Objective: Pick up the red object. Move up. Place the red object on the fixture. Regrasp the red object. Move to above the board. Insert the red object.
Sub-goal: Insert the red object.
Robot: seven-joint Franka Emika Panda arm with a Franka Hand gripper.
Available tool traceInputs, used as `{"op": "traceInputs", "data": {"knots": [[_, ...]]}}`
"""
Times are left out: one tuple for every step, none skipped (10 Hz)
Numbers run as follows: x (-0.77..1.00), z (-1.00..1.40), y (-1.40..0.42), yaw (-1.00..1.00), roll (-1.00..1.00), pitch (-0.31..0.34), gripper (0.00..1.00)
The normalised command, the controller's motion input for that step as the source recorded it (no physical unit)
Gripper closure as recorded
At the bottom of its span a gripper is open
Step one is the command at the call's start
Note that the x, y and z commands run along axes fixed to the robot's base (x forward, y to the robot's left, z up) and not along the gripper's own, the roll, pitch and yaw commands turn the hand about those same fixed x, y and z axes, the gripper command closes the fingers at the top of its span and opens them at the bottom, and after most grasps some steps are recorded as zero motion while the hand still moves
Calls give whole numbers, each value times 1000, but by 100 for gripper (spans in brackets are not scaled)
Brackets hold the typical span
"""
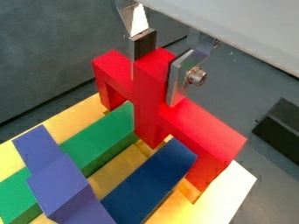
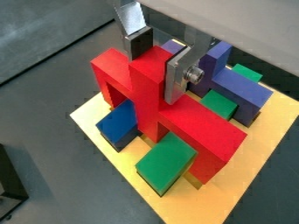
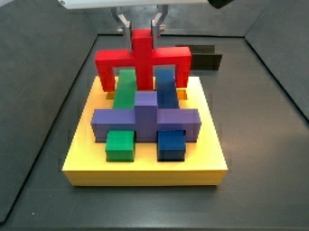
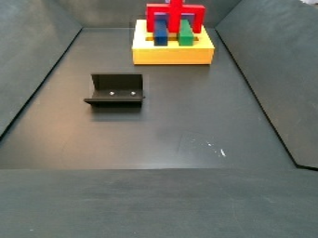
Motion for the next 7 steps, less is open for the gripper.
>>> {"op": "traceInputs", "data": {"knots": [[17,-254,0,0,36,0,100],[57,-163,0,0,69,3,100],[26,-103,0,0,49,10,100],[60,-80,-49,0,56,21,100],[77,-69,-51,0,51,31,100],[146,-63,-66,0,44,49,100],[200,-97,-74,0,50,61,100]]}}
